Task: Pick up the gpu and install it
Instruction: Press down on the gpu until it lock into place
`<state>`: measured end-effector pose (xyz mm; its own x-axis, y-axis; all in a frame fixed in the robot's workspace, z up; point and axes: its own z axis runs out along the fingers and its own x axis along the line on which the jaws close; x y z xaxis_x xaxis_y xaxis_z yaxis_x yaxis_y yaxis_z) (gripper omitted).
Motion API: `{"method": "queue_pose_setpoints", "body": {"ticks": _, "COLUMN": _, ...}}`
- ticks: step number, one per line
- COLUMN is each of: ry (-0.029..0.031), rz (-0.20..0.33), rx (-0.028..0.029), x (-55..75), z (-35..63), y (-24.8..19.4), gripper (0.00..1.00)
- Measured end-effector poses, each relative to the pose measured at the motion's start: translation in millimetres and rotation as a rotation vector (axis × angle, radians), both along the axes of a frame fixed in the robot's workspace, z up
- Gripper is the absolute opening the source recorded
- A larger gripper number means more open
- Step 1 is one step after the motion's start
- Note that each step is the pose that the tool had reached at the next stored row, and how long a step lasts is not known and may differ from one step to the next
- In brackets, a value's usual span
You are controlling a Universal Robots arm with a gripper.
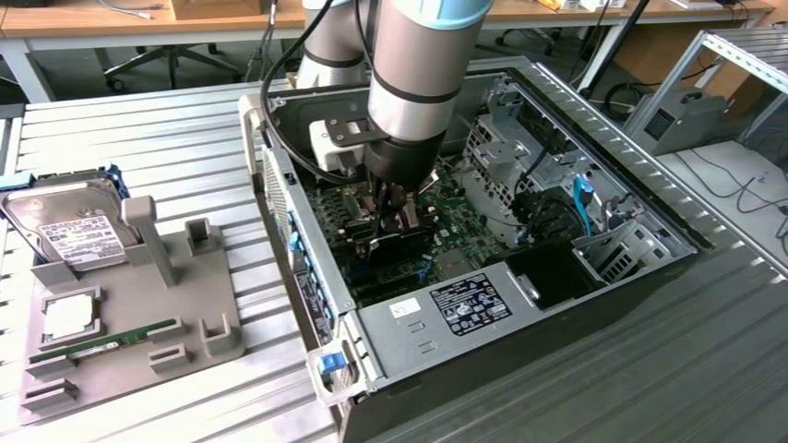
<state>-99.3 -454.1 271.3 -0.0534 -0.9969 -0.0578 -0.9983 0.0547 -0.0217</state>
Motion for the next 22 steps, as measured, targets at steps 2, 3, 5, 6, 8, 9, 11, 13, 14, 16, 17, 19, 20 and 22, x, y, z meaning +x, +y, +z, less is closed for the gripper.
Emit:
{"method": "queue_pose_setpoints", "body": {"ticks": 2, "ry": -0.0001, "rz": 0.0, "rx": 0.0002, "x": 0.0, "z": -0.2, "y": 0.0, "gripper": 0.11}}
{"method": "queue_pose_setpoints", "body": {"ticks": 3, "ry": -0.0001, "rz": 0.0, "rx": 0.0003, "x": 0.0, "z": -0.2, "y": 0.0, "gripper": 0.11}}
{"method": "queue_pose_setpoints", "body": {"ticks": 5, "ry": -0.0001, "rz": 0.0, "rx": 0.0002, "x": 0.0, "z": -0.5, "y": -0.1, "gripper": 0.11}}
{"method": "queue_pose_setpoints", "body": {"ticks": 6, "ry": 0.0, "rz": 0.0, "rx": 0.0001, "x": 0.0, "z": -0.6, "y": -0.1, "gripper": 0.11}}
{"method": "queue_pose_setpoints", "body": {"ticks": 8, "ry": 0.0, "rz": 0.0, "rx": 0.0002, "x": -0.1, "z": -0.6, "y": -0.1, "gripper": 0.11}}
{"method": "queue_pose_setpoints", "body": {"ticks": 9, "ry": -0.0001, "rz": 0.0, "rx": 0.0003, "x": -0.1, "z": -0.7, "y": -0.1, "gripper": 0.11}}
{"method": "queue_pose_setpoints", "body": {"ticks": 11, "ry": -0.0001, "rz": 0.0, "rx": 0.0002, "x": -0.1, "z": -0.9, "y": -0.3, "gripper": 0.11}}
{"method": "queue_pose_setpoints", "body": {"ticks": 13, "ry": -0.0001, "rz": 0.0, "rx": 0.0002, "x": -0.2, "z": -0.9, "y": -0.3, "gripper": 0.11}}
{"method": "queue_pose_setpoints", "body": {"ticks": 14, "ry": -0.0001, "rz": 0.0, "rx": 0.0004, "x": -0.2, "z": -0.9, "y": -0.3, "gripper": 0.11}}
{"method": "queue_pose_setpoints", "body": {"ticks": 16, "ry": -0.0002, "rz": 0.0, "rx": 0.0012, "x": -0.7, "z": -1.0, "y": -0.6, "gripper": 0.11}}
{"method": "queue_pose_setpoints", "body": {"ticks": 17, "ry": -0.0001, "rz": 0.0, "rx": 0.0013, "x": -0.8, "z": -1.0, "y": -0.6, "gripper": 0.11}}
{"method": "queue_pose_setpoints", "body": {"ticks": 19, "ry": -0.0002, "rz": 0.0, "rx": 0.0014, "x": -0.8, "z": -1.0, "y": -0.5, "gripper": 0.11}}
{"method": "queue_pose_setpoints", "body": {"ticks": 20, "ry": -0.0001, "rz": 0.0, "rx": 0.0013, "x": -0.8, "z": -1.0, "y": -0.6, "gripper": 0.11}}
{"method": "queue_pose_setpoints", "body": {"ticks": 22, "ry": -0.0001, "rz": 0.0, "rx": 0.0013, "x": -0.9, "z": -1.0, "y": -0.6, "gripper": 0.11}}
